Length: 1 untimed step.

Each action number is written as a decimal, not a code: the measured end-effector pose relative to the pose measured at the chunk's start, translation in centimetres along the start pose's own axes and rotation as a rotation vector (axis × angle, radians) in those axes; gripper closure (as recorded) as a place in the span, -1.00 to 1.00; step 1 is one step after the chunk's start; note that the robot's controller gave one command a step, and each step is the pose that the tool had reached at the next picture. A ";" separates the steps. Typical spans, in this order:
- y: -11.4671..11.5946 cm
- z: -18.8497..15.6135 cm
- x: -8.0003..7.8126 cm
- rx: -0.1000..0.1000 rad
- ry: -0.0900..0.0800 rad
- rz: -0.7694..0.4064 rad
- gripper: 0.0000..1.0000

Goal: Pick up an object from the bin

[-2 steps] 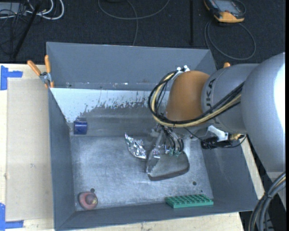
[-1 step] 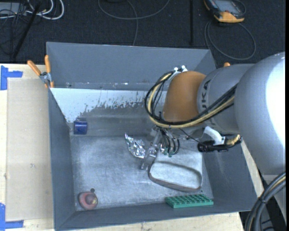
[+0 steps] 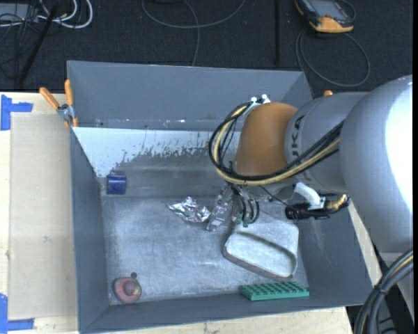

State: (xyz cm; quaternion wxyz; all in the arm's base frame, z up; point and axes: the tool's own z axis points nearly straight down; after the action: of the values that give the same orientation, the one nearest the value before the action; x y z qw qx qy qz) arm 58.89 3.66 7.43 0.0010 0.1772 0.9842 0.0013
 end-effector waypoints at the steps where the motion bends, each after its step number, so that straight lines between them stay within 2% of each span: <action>1: -0.6 -10.6 -0.1 0.001 -0.006 -0.114 1.00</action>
Offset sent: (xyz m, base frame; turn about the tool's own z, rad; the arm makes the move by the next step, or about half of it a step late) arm -0.0031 -0.0070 0.1015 -0.1131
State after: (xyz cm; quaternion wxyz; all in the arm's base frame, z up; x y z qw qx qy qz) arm 58.77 2.98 18.02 0.0039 0.1208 0.9927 0.0002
